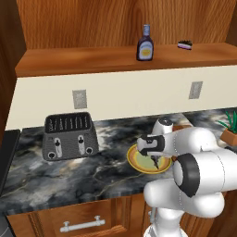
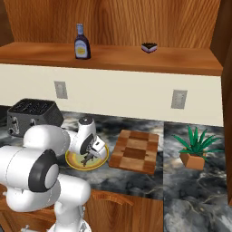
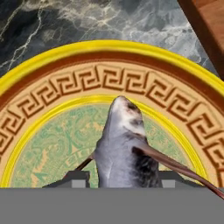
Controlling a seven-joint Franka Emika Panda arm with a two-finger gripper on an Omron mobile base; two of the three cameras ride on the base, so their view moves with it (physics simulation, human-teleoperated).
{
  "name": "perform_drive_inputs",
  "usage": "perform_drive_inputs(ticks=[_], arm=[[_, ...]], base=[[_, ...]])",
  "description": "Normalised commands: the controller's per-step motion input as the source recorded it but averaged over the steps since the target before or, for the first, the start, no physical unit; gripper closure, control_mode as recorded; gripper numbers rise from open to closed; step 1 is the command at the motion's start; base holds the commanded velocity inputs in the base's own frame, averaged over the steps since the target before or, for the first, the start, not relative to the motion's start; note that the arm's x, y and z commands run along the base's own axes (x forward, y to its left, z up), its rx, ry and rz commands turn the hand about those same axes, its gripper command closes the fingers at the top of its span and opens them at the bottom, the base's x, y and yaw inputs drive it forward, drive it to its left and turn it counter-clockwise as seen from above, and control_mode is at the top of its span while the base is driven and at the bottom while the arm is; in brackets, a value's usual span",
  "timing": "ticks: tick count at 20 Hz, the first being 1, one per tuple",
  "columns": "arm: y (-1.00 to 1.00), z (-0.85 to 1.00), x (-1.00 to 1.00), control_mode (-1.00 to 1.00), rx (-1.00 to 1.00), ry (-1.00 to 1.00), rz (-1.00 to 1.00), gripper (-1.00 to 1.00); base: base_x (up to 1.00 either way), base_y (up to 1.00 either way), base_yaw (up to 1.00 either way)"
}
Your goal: Pick the fish from the plate and place it on the cutting board. Then pick the condiment bottle from the cabinet and place it next to the cutting board.
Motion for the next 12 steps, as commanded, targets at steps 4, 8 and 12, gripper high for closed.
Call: perform_drive_inputs(ticks=[4,8,12], arm=[[0.00,0.00,0.00,-1.00,0.00,0.00,0.00,1.00],[0.00,0.07,0.00,-1.00,0.00,0.00,0.00,1.00],[0.00,0.33,0.00,-1.00,0.00,0.00,0.00,1.00]], base=[[0.00,0.00,0.00],[0.00,0.00,0.00],[0.00,0.00,0.00]])
